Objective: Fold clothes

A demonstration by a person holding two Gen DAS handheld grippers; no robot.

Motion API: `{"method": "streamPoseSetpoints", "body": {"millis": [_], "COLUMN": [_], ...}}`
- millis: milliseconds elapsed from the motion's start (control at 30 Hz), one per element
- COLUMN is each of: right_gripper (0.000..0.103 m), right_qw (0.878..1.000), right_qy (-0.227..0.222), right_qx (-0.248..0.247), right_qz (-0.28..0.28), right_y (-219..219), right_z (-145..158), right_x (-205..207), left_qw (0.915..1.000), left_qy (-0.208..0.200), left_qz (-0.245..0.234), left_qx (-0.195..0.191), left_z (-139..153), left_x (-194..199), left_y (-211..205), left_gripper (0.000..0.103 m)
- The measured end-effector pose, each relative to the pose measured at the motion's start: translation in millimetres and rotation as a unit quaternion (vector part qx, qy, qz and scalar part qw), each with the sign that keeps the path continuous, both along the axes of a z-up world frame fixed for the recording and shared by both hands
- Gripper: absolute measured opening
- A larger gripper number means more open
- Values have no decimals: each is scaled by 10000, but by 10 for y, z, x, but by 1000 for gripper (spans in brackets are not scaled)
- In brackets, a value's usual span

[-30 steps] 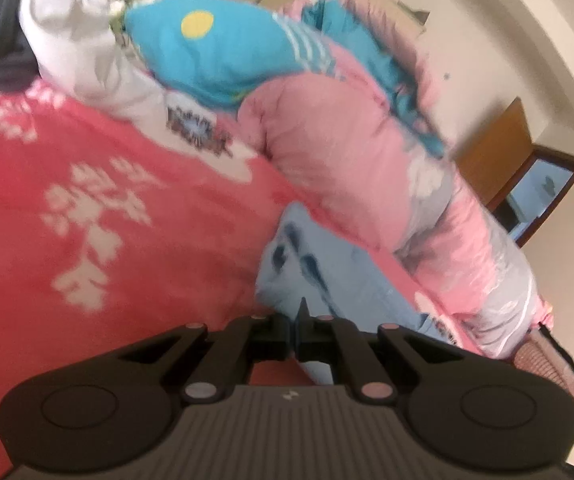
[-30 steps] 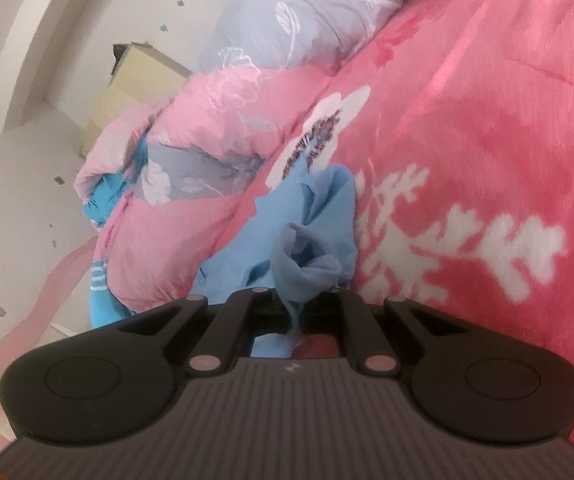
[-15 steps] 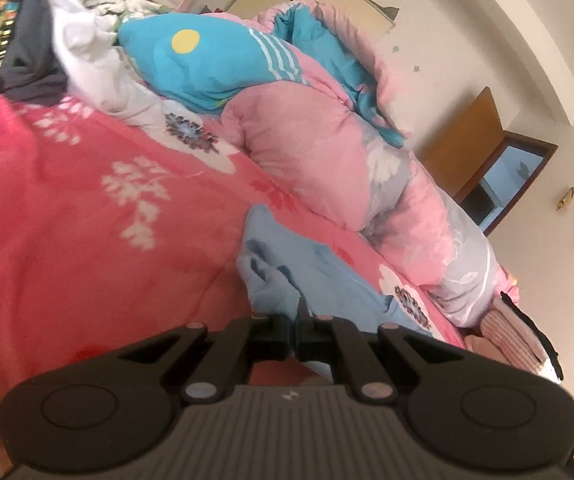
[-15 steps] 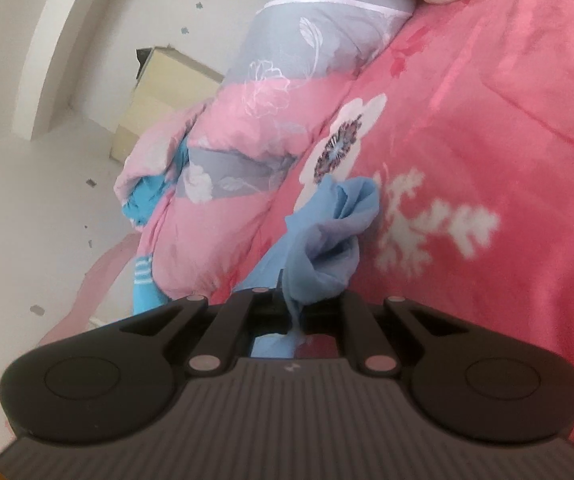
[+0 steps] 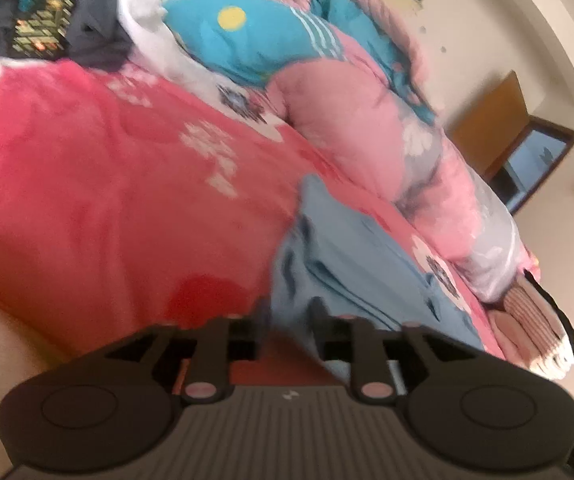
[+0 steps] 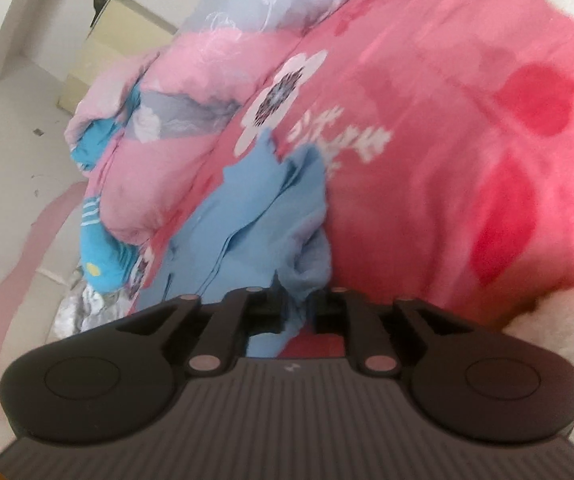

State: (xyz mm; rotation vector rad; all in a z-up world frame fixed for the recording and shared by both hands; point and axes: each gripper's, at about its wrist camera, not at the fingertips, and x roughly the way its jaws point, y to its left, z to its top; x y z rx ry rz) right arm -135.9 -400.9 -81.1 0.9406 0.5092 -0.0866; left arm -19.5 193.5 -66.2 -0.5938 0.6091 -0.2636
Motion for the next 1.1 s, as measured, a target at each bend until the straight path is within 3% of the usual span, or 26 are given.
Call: {"method": "streamPoseSetpoints", "body": {"millis": [133,233,300,400,600,700,833,900,967,1067,1100], "right_gripper": [19,19,19,19,19,19,19,19,18,18,18], "right_qw": [9955,9910,9911,9860,9572,9170,8441,8176,7992,7835,7834], "right_qy": [94,14,-130,-346,-769,-971,-1112,-1076,-894,-567,-530], "right_qx": [-732,-1049,-1273,-1601,-2226,-2718,-3418,-3507,-3472,-3506,-3505], "right_qz": [-594,-831,-375,315,1683,2754,3980,4438,4825,5098,5105], "right_y": [-85,-122,104,443,1123,1772,2590,2897,3140,3363,3372], "right_z": [191,308,391,515,764,782,724,668,580,427,402], "right_x": [-241,-325,-128,169,762,1092,1393,1529,1682,1882,1938], "left_qw": [9994,9987,9980,9967,9907,9878,9865,9878,9885,9886,9885], "left_qy": [-173,-332,-417,-468,-430,-413,-495,-516,-550,-600,-615], "left_qz": [280,239,143,-31,-269,-374,-431,-453,-473,-512,-525], "left_qx": [127,295,462,659,1263,1453,1497,1398,1326,1285,1281], "left_z": [64,151,196,226,137,49,-47,-85,-100,-123,-130], "left_x": [-33,31,105,230,416,469,484,493,509,522,523], "left_y": [189,188,98,-62,-349,-407,-347,-292,-261,-238,-233], "left_gripper": [29,40,47,47,47,47,47,47,47,47,47]}}
